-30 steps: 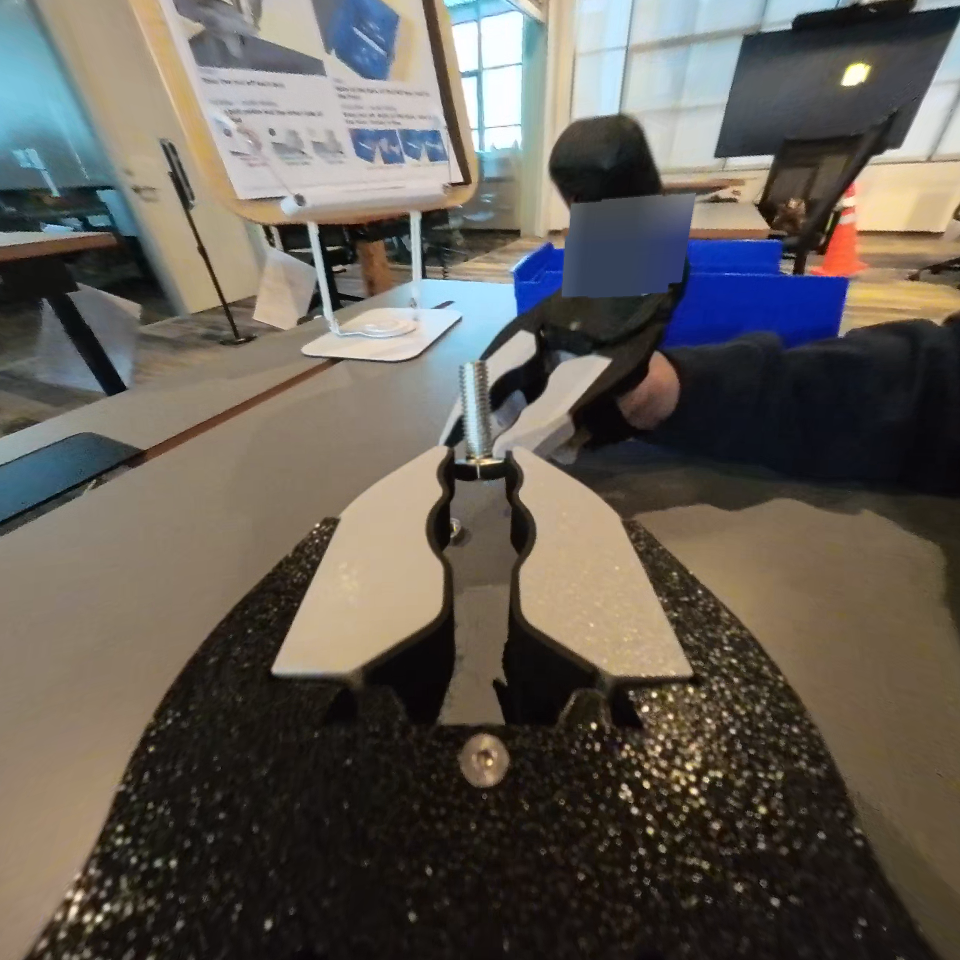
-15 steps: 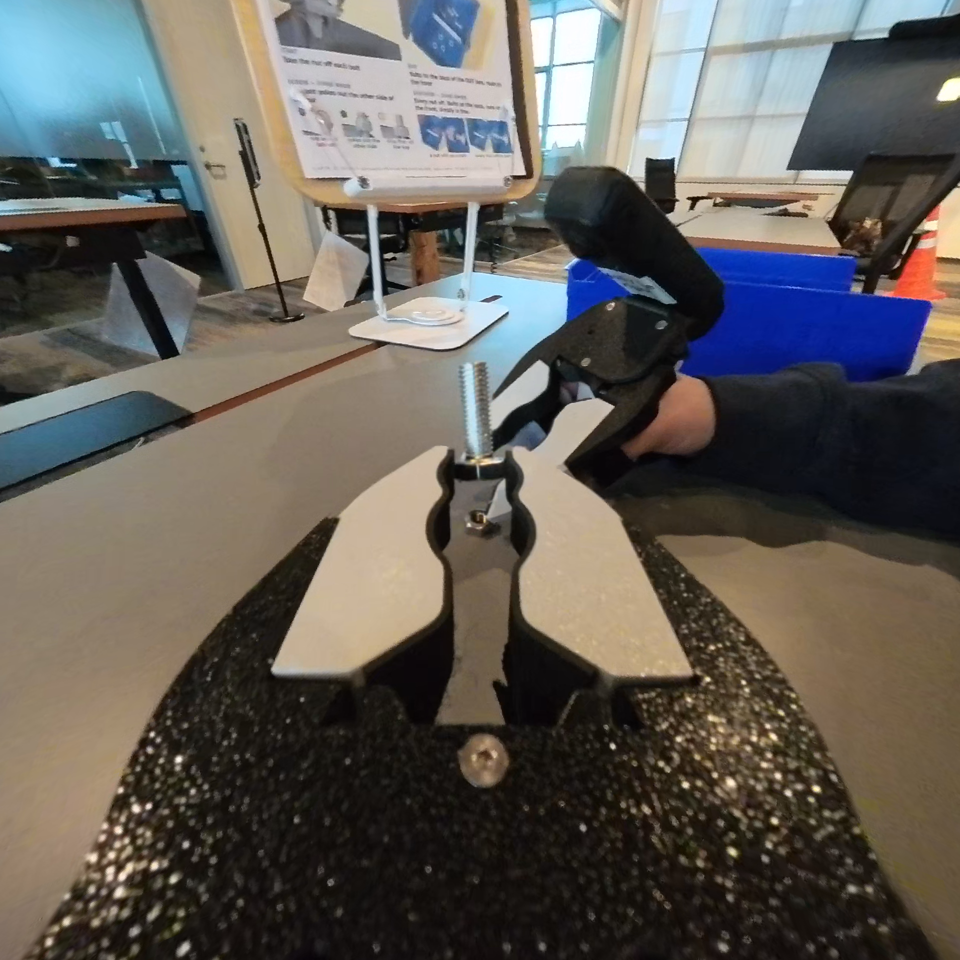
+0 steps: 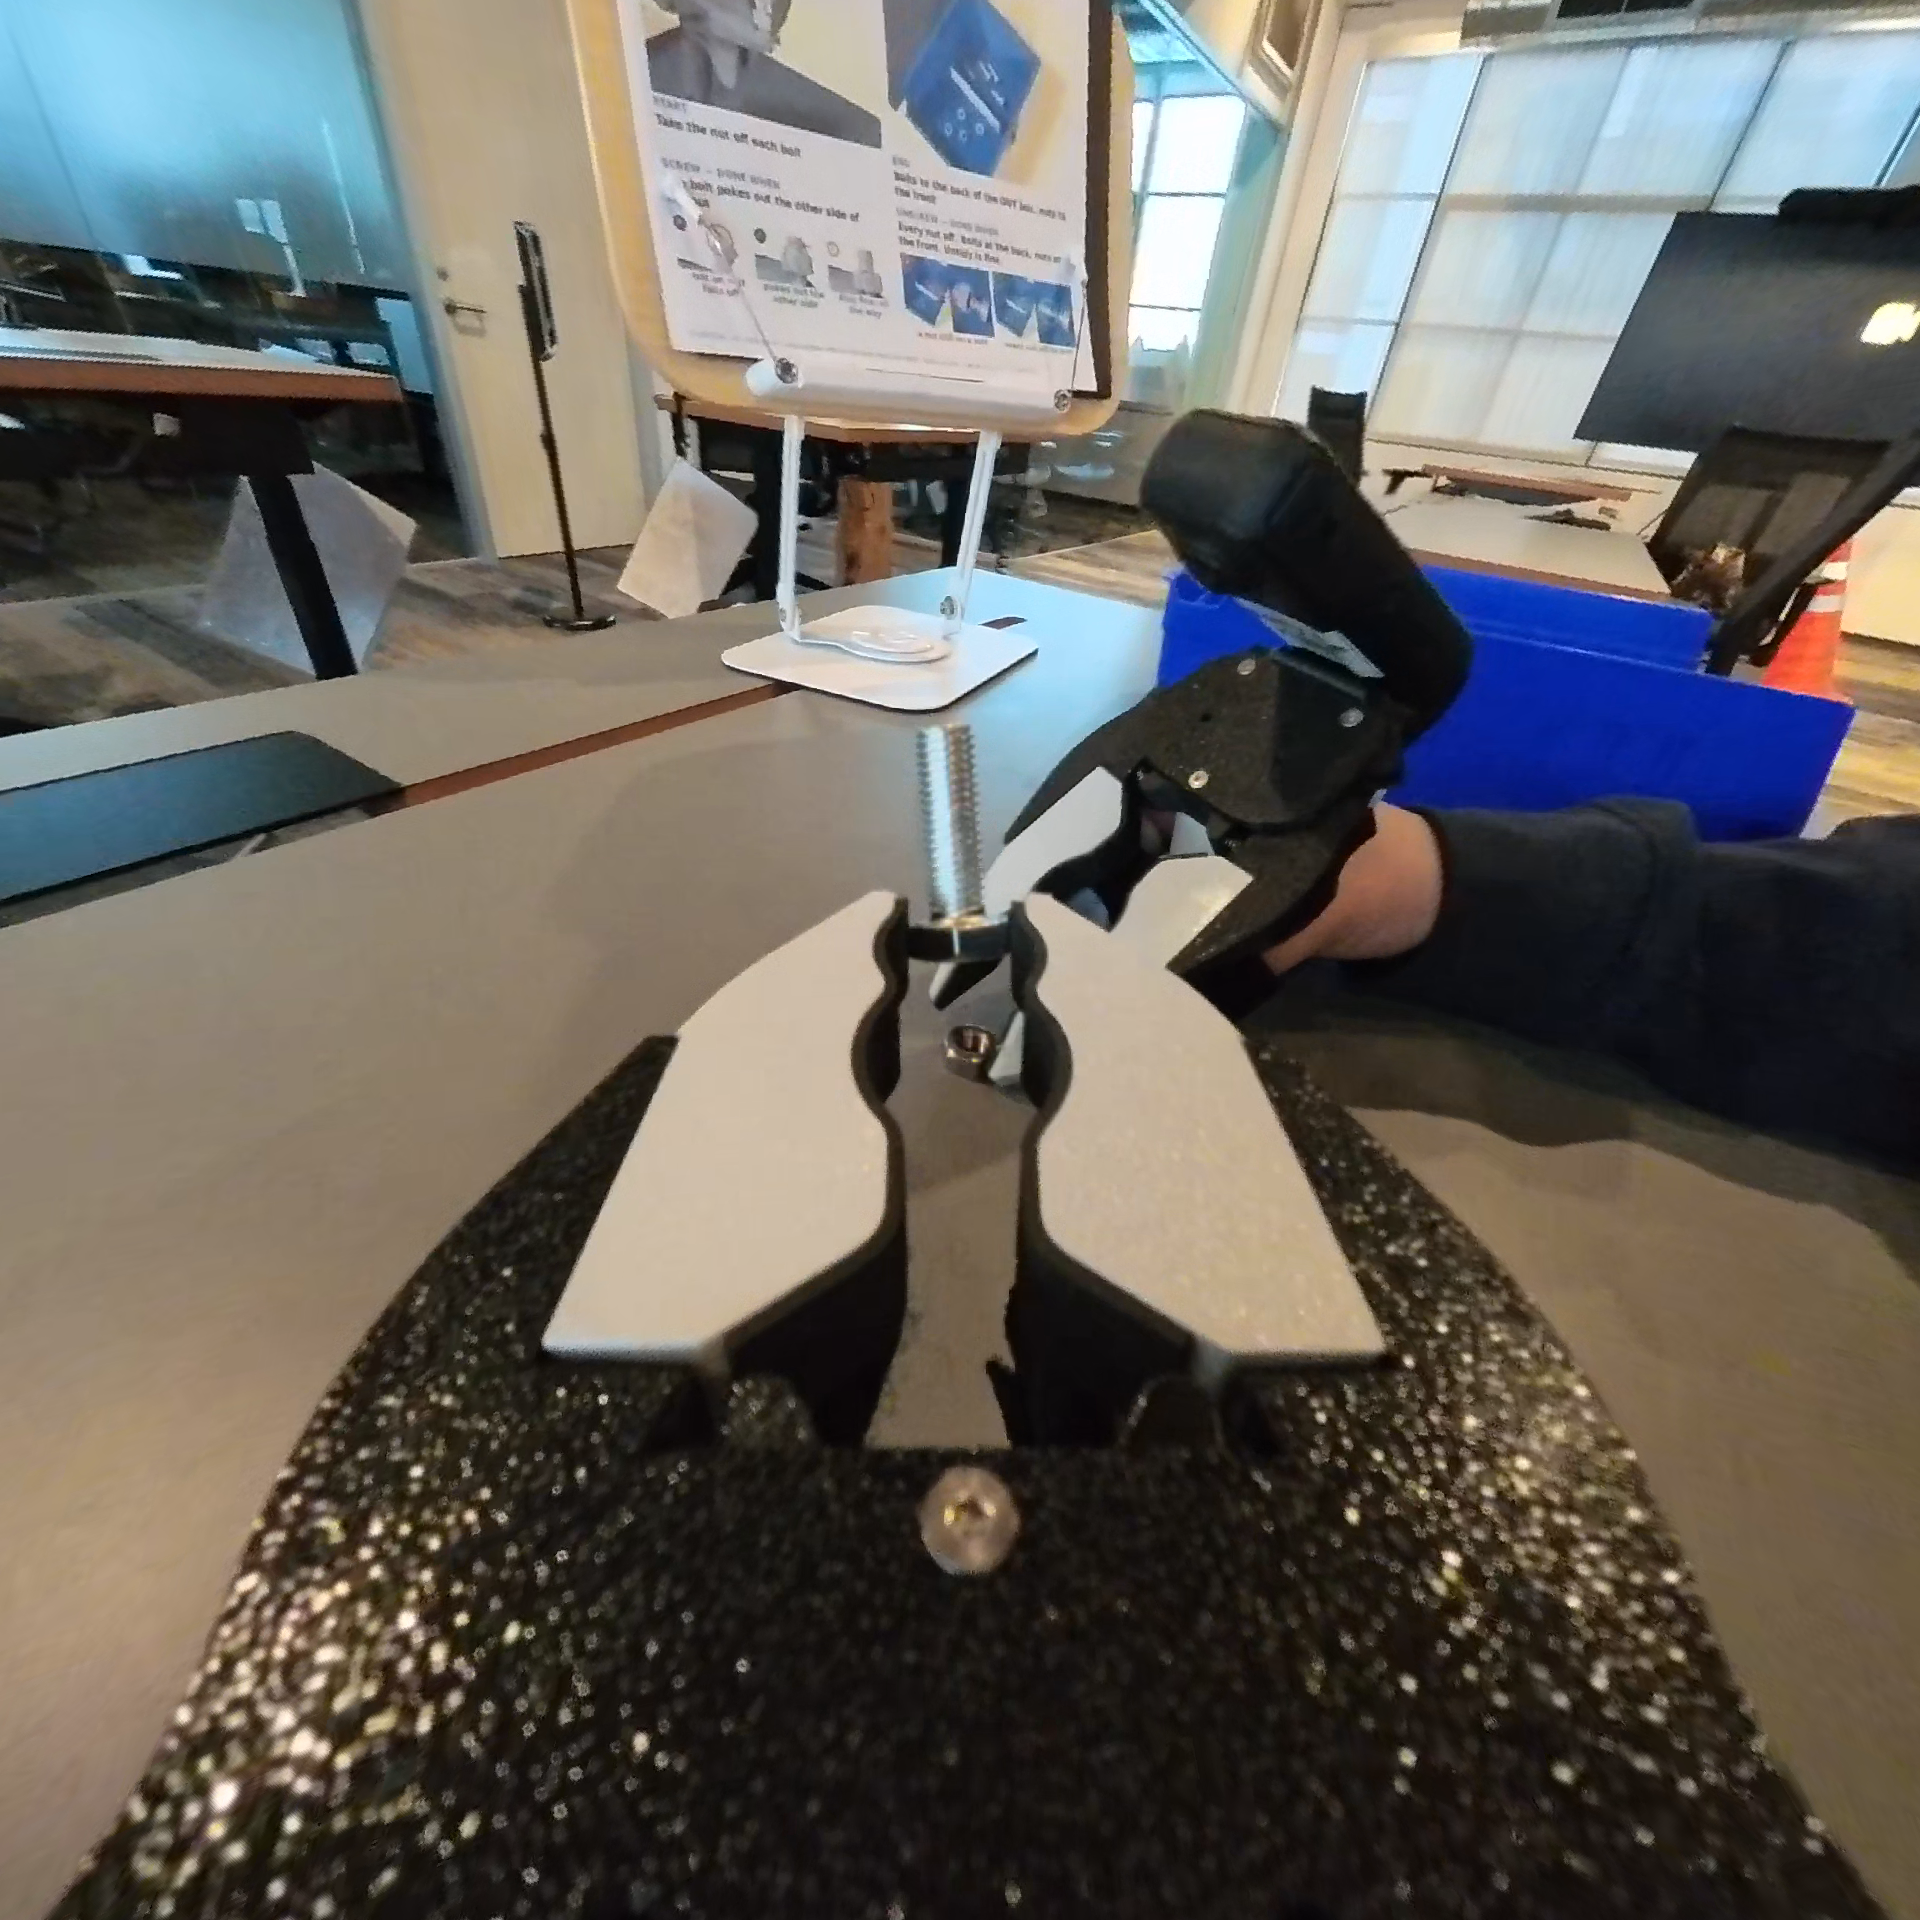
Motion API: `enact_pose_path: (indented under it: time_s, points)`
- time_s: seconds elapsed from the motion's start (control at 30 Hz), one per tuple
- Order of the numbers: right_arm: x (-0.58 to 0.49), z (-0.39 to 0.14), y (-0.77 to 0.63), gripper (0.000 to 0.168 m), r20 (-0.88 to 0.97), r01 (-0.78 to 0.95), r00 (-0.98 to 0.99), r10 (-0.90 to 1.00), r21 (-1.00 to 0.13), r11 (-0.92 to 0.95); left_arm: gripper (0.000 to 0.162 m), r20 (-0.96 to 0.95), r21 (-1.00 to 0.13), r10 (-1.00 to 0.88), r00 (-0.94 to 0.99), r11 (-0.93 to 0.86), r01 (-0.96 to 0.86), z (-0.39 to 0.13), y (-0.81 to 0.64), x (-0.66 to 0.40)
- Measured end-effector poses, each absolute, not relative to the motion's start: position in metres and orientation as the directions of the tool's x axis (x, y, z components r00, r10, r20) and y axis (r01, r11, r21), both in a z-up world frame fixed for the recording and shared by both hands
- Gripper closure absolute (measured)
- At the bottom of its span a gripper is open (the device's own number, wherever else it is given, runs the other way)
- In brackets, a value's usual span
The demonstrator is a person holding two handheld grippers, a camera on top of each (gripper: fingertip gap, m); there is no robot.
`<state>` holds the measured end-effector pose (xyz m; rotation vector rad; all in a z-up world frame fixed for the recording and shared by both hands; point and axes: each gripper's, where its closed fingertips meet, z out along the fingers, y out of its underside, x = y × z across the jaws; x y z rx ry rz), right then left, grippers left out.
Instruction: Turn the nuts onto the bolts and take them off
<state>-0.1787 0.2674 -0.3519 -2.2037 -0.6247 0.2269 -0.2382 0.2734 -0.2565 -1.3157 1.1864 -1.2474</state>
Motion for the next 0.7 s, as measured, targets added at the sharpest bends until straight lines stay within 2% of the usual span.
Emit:
enact_pose_path:
  time_s: [0.23,0.4,0.5,0.7]
  points:
    - [-0.186,-0.354,0.267,0.150,0.034,0.374,0.847,0.531,-0.748,-0.549,0.144,0.030,-0.996,-0.999,-0.015,-0.029,-0.083,-0.260,0.263,-0.234]
    - [-0.185,-0.353,0.266,0.151,0.056,0.385,0.846,0.530,-0.752,-0.535,0.144,0.006,-0.994,-0.999,-0.038,-0.002,-0.106,-0.264,0.258,-0.232]
    - [-0.181,-0.339,0.263,0.151,0.085,0.371,0.853,0.515,-0.792,-0.484,0.144,-0.004,-0.994,-0.998,-0.062,0.011,-0.109,-0.264,0.254,-0.231]
    - [-0.178,-0.299,0.242,0.151,0.039,0.228,0.878,0.477,-0.910,-0.347,0.144,-0.074,-0.987,-0.987,-0.145,0.094,-0.133,-0.270,0.237,-0.227]
